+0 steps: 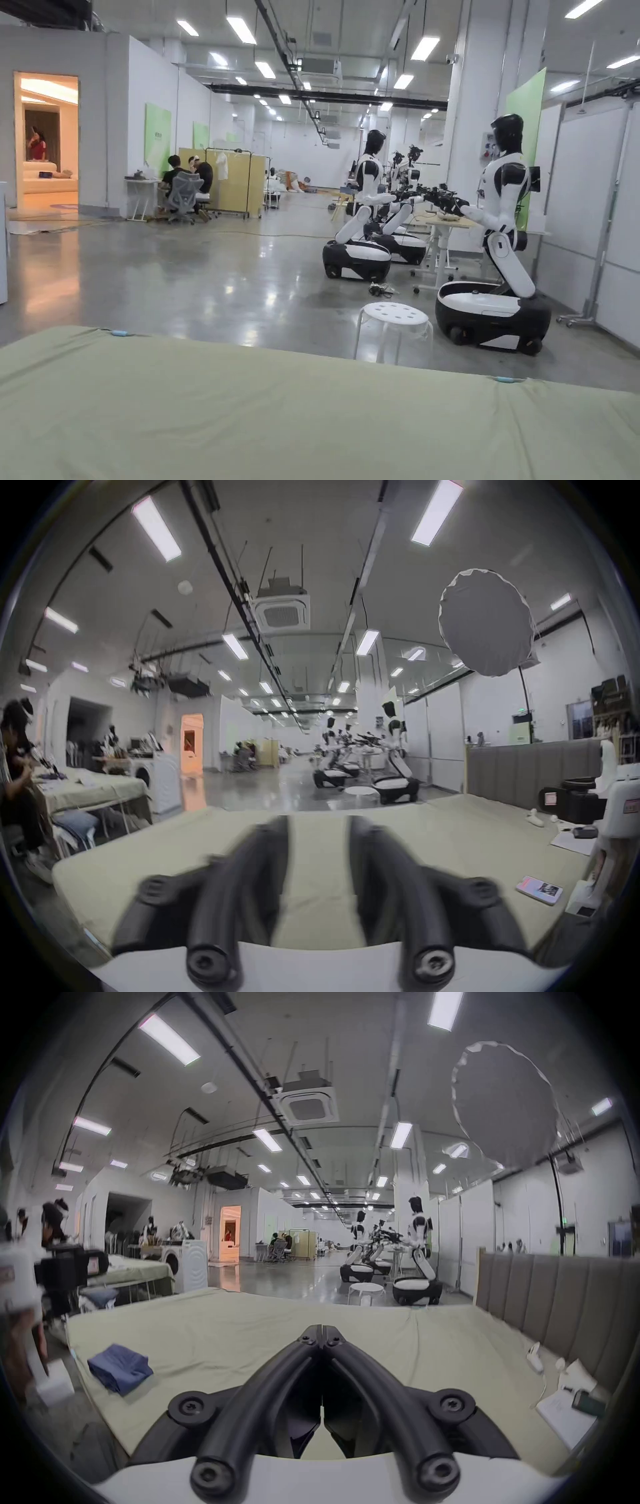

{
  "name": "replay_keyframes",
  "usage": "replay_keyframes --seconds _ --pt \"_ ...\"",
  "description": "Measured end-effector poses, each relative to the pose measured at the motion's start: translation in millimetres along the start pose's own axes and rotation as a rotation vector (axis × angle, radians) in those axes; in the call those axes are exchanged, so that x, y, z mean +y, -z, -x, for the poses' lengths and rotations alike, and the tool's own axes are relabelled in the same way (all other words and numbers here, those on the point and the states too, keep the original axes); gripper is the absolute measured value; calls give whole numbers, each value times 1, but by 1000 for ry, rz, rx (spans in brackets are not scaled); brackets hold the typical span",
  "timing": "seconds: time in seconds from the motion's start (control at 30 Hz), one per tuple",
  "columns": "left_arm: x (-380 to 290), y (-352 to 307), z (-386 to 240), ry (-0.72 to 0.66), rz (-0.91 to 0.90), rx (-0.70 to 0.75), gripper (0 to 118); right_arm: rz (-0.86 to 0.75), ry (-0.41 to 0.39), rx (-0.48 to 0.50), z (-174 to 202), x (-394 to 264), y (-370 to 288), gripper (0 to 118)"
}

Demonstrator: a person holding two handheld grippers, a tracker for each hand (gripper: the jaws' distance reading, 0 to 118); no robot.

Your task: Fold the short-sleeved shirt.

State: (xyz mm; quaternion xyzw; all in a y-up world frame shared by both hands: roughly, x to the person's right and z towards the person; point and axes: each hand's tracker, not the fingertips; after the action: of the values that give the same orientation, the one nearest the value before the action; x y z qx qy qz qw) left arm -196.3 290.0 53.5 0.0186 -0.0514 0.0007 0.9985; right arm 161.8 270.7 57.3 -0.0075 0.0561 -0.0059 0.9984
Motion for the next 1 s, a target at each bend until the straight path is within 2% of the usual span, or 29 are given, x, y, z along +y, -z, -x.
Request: replay_keyframes --seconds 0.03,0.07,0.4,0.57,0.73,0.77,0.8,0.83,0.87,0.9,0.97,1.0 --pt "-6 0 -3 28 2 2 11 24 5 -5 -2 -3 2 0" --pt "-5 -3 -10 73 11 25 5 45 0 -13 -2 -5 4 0" --pt "-8 -5 -19 84 17 42 3 88 -18 -56 5 -12 9 0" --pt "-4 -3 -21 88 8 46 3 87 2 -107 0 -16 2 0" --pt "-1 -3 -22 81 6 41 4 78 1 -113 -3 -15 -1 0" --pt "2 -5 -22 77 3 33 8 65 -6 -116 -2 -14 -2 0" --pt "3 -6 -22 74 -5 27 25 51 -9 -112 -2 -14 -4 3" --pt "4 -7 -21 70 -11 18 50 24 -3 -100 -2 -12 -6 14" --pt "4 -7 -20 70 -19 31 65 2 6 -89 -3 -11 -8 35" --pt "5 -7 -20 67 -29 28 65 -10 14 -89 -3 -9 -9 44" --pt "8 -10 -19 61 -61 37 65 -19 20 -94 -3 -5 -10 47" --pt "9 -11 -17 53 -74 43 65 -24 19 -95 -3 -4 -10 53"
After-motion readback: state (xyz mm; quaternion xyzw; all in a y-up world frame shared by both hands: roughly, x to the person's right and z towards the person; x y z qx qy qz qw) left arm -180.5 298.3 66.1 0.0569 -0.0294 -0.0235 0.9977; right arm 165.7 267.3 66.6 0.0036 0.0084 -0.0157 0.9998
